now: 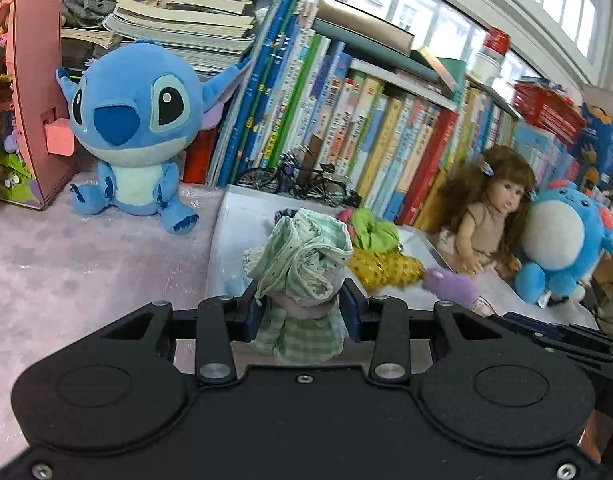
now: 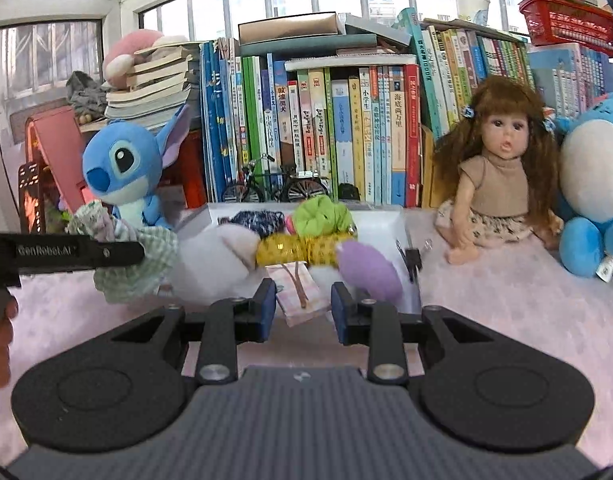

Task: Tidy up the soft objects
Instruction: 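Carry the gingham doll over the tray with the left gripper while the right gripper grasps the small tag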

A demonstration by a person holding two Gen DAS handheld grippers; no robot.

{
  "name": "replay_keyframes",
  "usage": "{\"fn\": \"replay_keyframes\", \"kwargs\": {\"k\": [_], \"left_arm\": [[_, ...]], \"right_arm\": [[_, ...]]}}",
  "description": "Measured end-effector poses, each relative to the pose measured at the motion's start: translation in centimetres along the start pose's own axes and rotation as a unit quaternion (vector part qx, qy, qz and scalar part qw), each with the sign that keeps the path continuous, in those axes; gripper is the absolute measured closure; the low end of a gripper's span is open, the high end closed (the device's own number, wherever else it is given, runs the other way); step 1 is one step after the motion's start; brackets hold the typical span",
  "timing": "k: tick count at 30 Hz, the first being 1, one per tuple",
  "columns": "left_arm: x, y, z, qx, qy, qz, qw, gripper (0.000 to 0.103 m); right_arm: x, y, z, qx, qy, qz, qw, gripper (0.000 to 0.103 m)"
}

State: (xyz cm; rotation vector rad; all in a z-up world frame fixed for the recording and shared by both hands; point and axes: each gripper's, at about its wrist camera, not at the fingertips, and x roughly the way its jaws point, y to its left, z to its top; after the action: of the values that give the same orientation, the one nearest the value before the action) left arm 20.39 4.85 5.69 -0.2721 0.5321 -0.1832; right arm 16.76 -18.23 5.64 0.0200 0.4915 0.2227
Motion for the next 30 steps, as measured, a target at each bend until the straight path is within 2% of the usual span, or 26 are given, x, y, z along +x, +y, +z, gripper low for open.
{"fn": "replay_keyframes", "kwargs": {"k": [7,10,19,30], "left_arm": [[3.7,-0.2,0.5,-0.001,0.005,0.029,0.9996,0.065],[4.8,-0.4,0.2,-0.004,0.01,0.027,0.9996,0.065],[6.5,-1.3,0.3,0.021,0.008,0.033,0.9992,0.064],[9.5,-2.8,2.2,0.06,0.004,0.07,0.9957,0.062]], "right_arm": [[4.1,0.8,0.7,0.006,0.022,0.008,1.0,0.067],[5.4,0.9,0.6,0.006,0.032,0.005,0.999,0.067],[7.9,1.1,0.9,0.006,0.042,-0.005,0.999,0.067],[11.0,-0.1,2.6,0.027,0.062,-0.01,0.998,0.068]]}}
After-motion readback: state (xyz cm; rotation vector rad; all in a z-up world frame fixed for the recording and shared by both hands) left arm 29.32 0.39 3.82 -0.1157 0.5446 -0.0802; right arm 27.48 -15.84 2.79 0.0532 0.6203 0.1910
